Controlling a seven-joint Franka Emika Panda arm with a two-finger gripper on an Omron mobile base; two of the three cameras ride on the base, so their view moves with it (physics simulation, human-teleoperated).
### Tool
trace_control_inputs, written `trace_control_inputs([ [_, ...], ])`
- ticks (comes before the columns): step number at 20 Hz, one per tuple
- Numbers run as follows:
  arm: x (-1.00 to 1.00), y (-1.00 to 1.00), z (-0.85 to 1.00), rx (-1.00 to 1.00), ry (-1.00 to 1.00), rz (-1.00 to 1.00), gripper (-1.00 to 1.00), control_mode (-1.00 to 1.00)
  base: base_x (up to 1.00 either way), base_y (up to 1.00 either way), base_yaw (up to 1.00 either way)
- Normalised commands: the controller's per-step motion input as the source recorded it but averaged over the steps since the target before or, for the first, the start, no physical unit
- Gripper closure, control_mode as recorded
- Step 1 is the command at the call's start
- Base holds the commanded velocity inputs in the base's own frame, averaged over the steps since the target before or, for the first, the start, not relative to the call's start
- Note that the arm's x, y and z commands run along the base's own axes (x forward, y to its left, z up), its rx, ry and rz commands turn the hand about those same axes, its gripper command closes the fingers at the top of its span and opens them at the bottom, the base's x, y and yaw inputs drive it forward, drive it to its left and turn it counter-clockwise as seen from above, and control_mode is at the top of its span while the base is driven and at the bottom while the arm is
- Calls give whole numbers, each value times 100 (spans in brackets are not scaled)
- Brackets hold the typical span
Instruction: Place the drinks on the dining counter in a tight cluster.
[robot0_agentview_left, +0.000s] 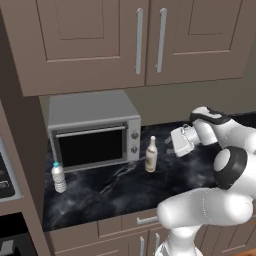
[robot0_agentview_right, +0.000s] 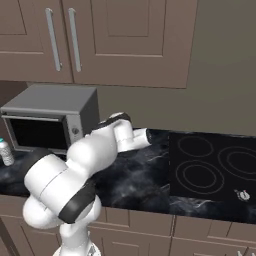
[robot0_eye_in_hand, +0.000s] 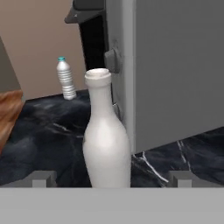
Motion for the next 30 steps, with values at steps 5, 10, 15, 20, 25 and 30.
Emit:
trace_control_inputs([
  [5,-1,0,-25,0,0,0,-100,-100,0,0,0],
  [10,-2,20,-24,0,0,0,-100,-100,0,0,0],
  [15,-1,28,-2,0,0,0,-100,-100,0,0,0],
  [20,-19,3,0,0,0,0,-100,-100,0,0,0],
  [25,-19,5,-2,0,0,0,-100,-100,0,0,0],
  [30,15,2,0,0,0,0,-100,-100,0,0,0],
])
